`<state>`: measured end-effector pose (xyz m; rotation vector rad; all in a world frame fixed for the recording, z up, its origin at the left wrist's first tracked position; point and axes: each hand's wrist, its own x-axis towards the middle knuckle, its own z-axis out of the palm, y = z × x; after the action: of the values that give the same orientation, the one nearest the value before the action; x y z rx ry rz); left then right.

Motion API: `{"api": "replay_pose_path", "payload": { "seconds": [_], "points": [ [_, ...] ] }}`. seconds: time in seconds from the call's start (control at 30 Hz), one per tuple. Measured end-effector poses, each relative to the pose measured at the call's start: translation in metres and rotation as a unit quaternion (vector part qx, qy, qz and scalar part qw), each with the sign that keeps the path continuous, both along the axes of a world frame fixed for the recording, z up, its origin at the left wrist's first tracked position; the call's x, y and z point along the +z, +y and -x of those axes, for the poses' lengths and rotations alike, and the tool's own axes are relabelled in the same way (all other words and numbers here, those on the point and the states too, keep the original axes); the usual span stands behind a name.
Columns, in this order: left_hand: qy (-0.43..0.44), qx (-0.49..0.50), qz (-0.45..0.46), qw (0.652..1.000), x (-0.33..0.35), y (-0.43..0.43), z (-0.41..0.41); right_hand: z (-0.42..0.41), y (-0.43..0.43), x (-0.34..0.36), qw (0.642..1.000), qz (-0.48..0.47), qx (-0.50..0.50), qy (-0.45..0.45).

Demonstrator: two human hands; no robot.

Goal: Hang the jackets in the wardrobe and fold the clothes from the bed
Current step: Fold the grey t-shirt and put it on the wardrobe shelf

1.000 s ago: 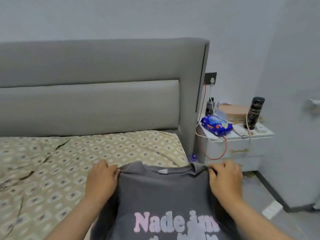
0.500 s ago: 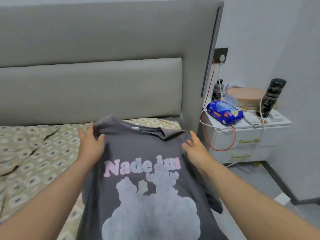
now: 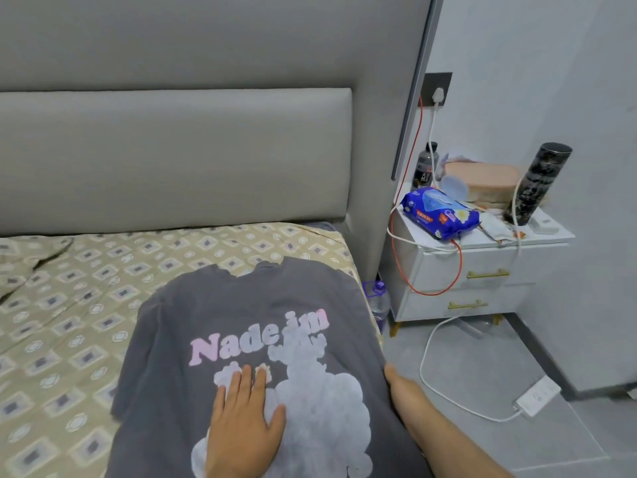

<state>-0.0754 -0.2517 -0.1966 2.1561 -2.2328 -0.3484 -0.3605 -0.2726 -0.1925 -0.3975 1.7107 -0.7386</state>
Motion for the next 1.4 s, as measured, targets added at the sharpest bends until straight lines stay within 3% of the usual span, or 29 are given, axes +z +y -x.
{"api": "replay_pose_path", "payload": {
  "seconds": [0.17,0.37,0.5,0.6,0.73,0.8,0.87,0.93,1.0,1.17,1.23,1.3,1.33,1.4],
  "points": [
    [-0.025,-0.01,-0.017,0.999,-0.004,-0.003,0.001,-0.009,-0.03,0.003,0.982,-0.004,-0.145,-0.123],
    [-0.025,0.009,0.016,1.0,-0.005,0.001,0.001,0.014,-0.056,0.018,0.957,0.02,-0.215,-0.193],
    [-0.032,0.004,0.025,0.999,-0.008,0.003,0.002,0.053,-0.077,0.02,0.932,0.09,-0.303,-0.177],
    [-0.031,0.002,0.038,0.999,-0.011,0.002,0.001,0.052,-0.075,0.025,0.932,0.123,-0.318,-0.12],
    [-0.039,-0.003,0.056,0.998,-0.013,0.001,0.002,0.009,-0.076,0.056,0.939,0.241,-0.205,0.134],
    [-0.04,-0.003,0.072,0.997,-0.015,0.002,0.001,-0.029,-0.07,0.073,0.915,0.298,-0.028,0.271],
    [-0.041,-0.005,0.079,0.996,-0.015,0.003,0.002,-0.065,-0.063,0.067,0.839,0.267,0.238,0.411],
    [-0.035,-0.008,0.065,0.997,-0.014,0.004,0.002,-0.097,-0.051,0.048,0.746,0.201,0.412,0.483],
    [-0.019,-0.01,0.059,0.998,-0.013,0.004,0.001,-0.113,-0.035,0.028,0.717,0.181,0.435,0.514],
    [0.02,-0.008,0.084,0.996,-0.01,0.002,0.0,-0.111,-0.014,-0.003,0.714,0.251,0.347,0.554],
    [0.11,0.029,0.077,0.991,-0.003,0.0,-0.001,-0.111,-0.012,-0.003,0.731,0.238,0.353,0.534],
    [0.258,0.1,0.101,0.956,0.023,-0.008,-0.013,-0.112,-0.012,-0.001,0.726,0.246,0.347,0.54],
    [0.288,0.135,0.134,0.939,0.038,-0.014,-0.026,-0.112,-0.013,0.0,0.723,0.247,0.344,0.545],
    [0.21,0.234,0.22,0.923,0.061,-0.033,-0.064,-0.113,-0.015,-0.001,0.725,0.249,0.338,0.546]
  ]
}}
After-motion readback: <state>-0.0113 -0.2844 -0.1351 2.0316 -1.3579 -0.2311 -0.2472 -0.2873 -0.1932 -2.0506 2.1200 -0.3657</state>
